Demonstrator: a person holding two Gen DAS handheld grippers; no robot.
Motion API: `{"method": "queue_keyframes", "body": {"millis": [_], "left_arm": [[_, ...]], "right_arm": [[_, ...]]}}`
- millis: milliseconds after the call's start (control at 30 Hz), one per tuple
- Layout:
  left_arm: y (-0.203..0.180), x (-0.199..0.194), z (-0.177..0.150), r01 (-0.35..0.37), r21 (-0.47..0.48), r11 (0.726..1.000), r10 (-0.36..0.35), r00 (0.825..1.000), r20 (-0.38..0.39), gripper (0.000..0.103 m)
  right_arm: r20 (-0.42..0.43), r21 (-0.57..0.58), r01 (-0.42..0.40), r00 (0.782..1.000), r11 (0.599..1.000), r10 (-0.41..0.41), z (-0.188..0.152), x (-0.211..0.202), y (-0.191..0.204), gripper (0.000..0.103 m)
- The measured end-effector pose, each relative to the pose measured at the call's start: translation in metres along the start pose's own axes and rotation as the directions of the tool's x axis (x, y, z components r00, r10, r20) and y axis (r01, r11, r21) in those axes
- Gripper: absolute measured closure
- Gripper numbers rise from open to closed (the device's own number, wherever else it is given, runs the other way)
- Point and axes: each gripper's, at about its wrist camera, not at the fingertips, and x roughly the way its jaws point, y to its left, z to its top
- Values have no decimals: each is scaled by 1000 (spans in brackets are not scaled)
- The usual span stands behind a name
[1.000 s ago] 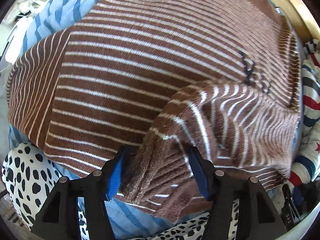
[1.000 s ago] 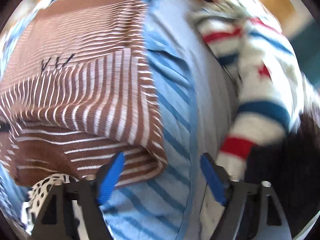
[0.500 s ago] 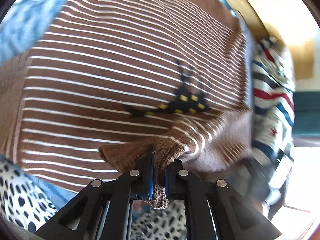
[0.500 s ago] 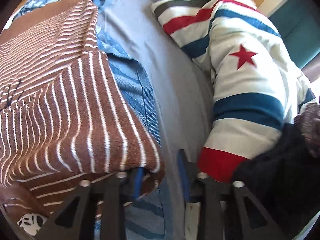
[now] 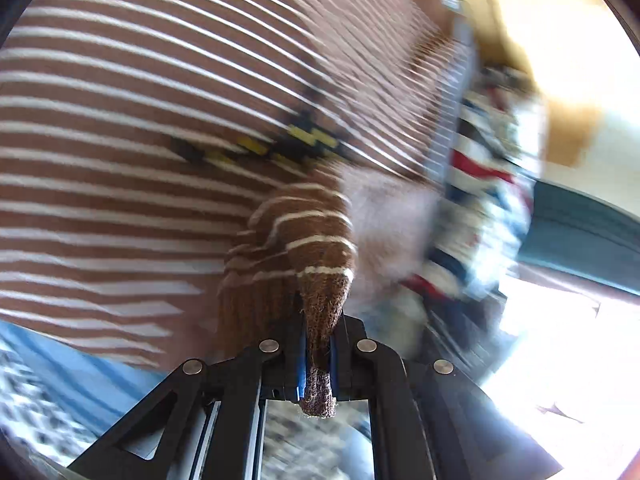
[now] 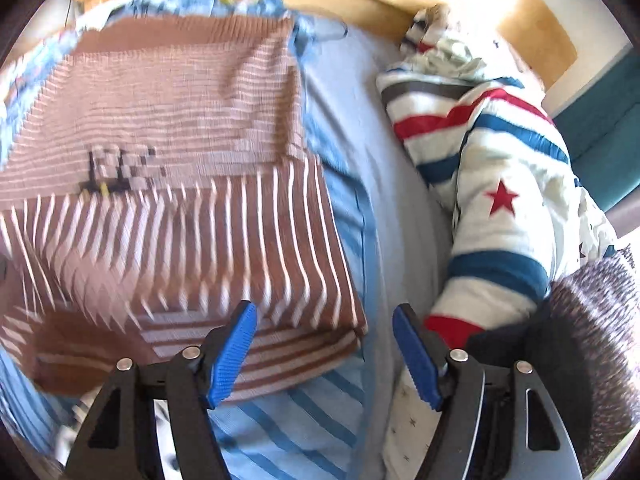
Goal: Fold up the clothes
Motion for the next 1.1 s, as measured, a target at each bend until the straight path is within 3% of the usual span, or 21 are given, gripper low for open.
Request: {"method": "queue_keyframes", "body": {"millis": [67, 100, 133, 167, 200, 233, 267, 300, 367, 400, 500, 600, 667, 767, 833, 933, 1100], "left_arm": [[-1, -10, -5, 51, 19, 999, -51, 999, 4, 95], [3, -18, -3, -7, 13, 1000, 7, 999, 44, 95], [10, -24, 3, -127, -11, 992, 127, 987, 94, 95], [19, -30, 11, -302, -61, 951, 308, 941, 144, 95], [30, -34, 19, -451, -122, 884, 466, 866, 178, 95], [39, -37, 26, -520, -167, 838, 545, 814, 199, 94], [47, -39, 31, -518, -201, 831, 553, 807, 207, 94], [56, -40, 34, -501, -232, 834, 546, 811, 211, 90], [63, -45, 32, -438, -254, 862, 495, 835, 240, 82], [63, -49, 28, -417, -253, 873, 479, 833, 277, 79], [51, -59, 16, -431, -208, 878, 479, 794, 374, 64], [37, -78, 5, -447, -165, 879, 467, 740, 484, 50], [26, -90, 2, -439, -141, 887, 442, 719, 536, 46], [20, -97, 3, -459, -126, 879, 455, 734, 504, 44], [26, -94, 0, -503, -156, 850, 518, 743, 423, 44], [35, -73, -3, -563, -210, 799, 600, 730, 326, 44], [14, -40, -20, -598, -90, 796, 586, 725, 363, 44]], "right_arm": [[0, 26, -7, 1000, 1000, 7, 10, 2, 2, 26], [-5, 33, -13, 1000, 999, 13, 10, -2, 8, 27], [-7, 35, -24, 1000, 999, 25, 11, 1, 6, 27], [-10, 36, -34, 999, 999, 34, 11, 5, 5, 27], [-13, 33, -37, 999, 999, 38, 11, 8, 8, 27], [-13, 30, -38, 999, 999, 39, 8, 8, 13, 27], [-14, 26, -41, 999, 999, 41, 6, 8, 17, 27], [-18, 21, -50, 999, 999, 51, 5, 11, 21, 27], [-25, 13, -73, 997, 997, 73, 4, 16, 24, 28], [-30, 9, -84, 996, 996, 84, 4, 21, 26, 31], [-44, 2, -114, 992, 993, 114, 5, 32, 29, 39], [-51, 5, -118, 992, 993, 119, 7, 39, 28, 41], [-64, 4, -109, 992, 994, 109, 7, 45, 27, 41], [-93, 3, -77, 993, 997, 77, 4, 52, 24, 41], [-104, -2, -61, 993, 998, 60, -3, 53, 20, 39], [-119, -17, -6, 993, 1000, 4, -14, 53, 15, 36], [-119, -25, -42, 992, 999, 38, -26, 53, 7, 41]]}}
